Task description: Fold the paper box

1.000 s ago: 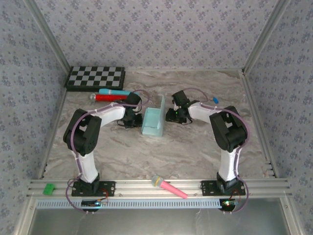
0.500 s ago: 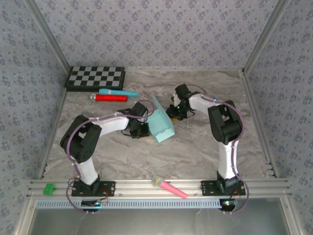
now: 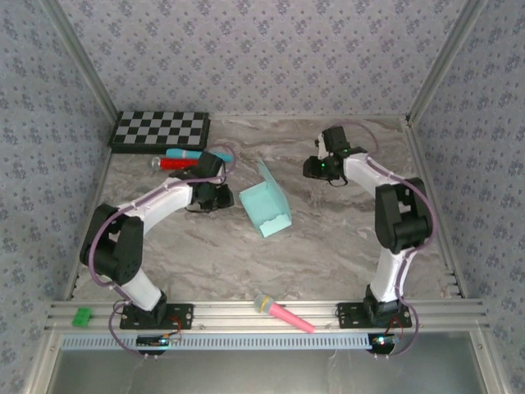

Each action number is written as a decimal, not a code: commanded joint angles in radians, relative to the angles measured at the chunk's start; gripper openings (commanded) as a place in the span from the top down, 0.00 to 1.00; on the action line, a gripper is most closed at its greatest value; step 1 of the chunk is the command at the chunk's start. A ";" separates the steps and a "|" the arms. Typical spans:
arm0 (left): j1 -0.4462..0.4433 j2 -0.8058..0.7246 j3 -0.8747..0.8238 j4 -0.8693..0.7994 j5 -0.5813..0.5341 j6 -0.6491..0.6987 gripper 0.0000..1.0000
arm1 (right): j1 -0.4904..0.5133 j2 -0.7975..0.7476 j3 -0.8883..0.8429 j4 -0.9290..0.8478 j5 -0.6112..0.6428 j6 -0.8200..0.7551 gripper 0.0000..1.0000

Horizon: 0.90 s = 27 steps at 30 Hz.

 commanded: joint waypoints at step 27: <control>0.048 0.469 0.428 -0.037 0.253 0.124 1.00 | 0.304 -0.505 -0.669 0.182 0.137 0.269 0.67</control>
